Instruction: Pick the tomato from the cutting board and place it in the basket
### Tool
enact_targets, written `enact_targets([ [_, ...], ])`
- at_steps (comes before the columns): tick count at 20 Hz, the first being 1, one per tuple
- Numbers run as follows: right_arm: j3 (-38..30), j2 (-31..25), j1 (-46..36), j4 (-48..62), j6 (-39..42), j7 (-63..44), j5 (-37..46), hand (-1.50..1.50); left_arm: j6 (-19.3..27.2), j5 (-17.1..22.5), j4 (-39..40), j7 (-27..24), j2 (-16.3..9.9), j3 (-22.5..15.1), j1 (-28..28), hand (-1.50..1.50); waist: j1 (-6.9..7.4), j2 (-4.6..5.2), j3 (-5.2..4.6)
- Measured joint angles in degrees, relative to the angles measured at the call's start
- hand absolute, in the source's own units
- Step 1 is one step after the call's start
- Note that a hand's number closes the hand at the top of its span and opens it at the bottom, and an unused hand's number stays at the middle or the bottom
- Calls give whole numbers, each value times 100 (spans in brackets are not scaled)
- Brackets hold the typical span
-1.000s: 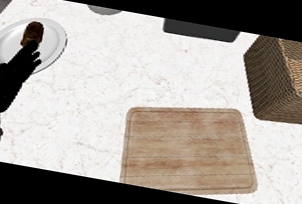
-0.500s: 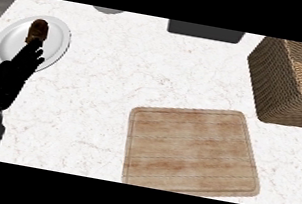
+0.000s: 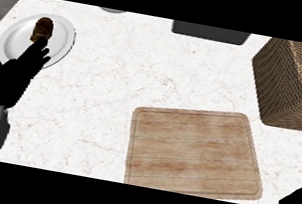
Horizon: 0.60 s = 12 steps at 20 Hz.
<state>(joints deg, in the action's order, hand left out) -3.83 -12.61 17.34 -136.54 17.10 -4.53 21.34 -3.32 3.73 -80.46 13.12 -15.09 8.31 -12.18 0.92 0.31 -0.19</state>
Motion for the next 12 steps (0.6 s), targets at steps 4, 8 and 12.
enact_targets([
  [4, -513, -270, -1275, 92, 12, -1136, -212, 150, -15, -6, -30, 57, 8, -23, -12, 0, 7, -10, 0],
  [8, -1065, -778, -2508, 508, 67, -1984, -414, 150, -35, 9, 39, 73, -25, 32, -81, 0, -12, -16, 5],
  [12, -1446, -1194, -3388, 1545, 50, -2051, -471, 150, -99, 53, 34, 56, -71, 105, -43, 0, -19, -18, 11],
])
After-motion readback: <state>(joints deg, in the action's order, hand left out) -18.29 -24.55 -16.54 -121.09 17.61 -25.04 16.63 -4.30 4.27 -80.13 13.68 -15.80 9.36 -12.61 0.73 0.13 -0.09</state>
